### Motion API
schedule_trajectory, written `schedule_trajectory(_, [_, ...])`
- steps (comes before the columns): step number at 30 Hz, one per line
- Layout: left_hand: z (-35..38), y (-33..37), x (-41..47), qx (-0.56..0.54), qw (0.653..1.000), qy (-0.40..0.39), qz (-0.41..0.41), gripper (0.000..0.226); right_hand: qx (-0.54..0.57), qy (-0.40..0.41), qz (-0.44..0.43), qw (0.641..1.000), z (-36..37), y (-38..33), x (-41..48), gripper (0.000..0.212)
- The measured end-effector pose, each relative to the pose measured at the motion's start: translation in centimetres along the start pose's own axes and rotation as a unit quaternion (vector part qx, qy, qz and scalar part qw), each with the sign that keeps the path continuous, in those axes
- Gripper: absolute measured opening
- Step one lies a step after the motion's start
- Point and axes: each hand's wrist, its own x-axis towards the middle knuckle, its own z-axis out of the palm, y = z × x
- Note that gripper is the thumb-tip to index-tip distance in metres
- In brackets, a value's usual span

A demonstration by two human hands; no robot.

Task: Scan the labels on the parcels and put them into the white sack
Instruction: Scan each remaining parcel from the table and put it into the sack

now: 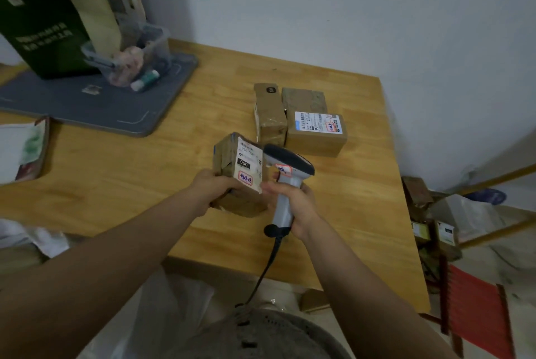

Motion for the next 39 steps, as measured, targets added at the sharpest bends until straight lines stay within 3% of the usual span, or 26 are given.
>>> schedule_trajectory(4, [-3.8, -1.9, 0.4, -0.099, 0.994, -0.016, -0.041, 0.069, -0.004, -0.041, -0.004, 0.999, 0.3, -0.7, -0.7, 0.021])
schedule_trajectory(6, [-5.0, -2.7, 0.3, -0.106, 0.994, -0.01, -0.03, 0.06, -0.046, -0.056, -0.011, 0.997, 1.1, -0.9, -1.1, 0.02])
schedule_trajectory(8, [-6.1, -3.2, 0.2, -0.105, 0.994, 0.006, -0.017, 0.041, -0.086, -0.071, -0.019, 0.994, 2.4, -1.1, -1.5, 0.02])
schedule_trajectory(10, [-7.3, -3.6, 0.1, -0.101, 0.995, 0.026, 0.0, 0.037, -0.112, -0.08, -0.022, 0.99, 4.0, -1.4, -2.0, 0.021])
schedule_trajectory(14, [-9.5, -4.7, 0.2, -0.063, 0.995, 0.068, 0.027, 0.053, -0.13, -0.094, -0.027, 0.987, 6.7, -1.9, -2.5, 0.02])
schedule_trajectory(20, [-11.3, -6.0, 0.4, -0.061, 0.989, 0.126, 0.038, 0.058, -0.115, -0.121, -0.013, 0.986, 9.1, -2.5, -3.2, 0.013])
schedule_trajectory(39, [-13.8, -7.1, -0.1, -0.08, 0.984, 0.145, 0.061, 0.06, -0.117, -0.14, -0.017, 0.983, 12.3, -2.7, -3.9, 0.015])
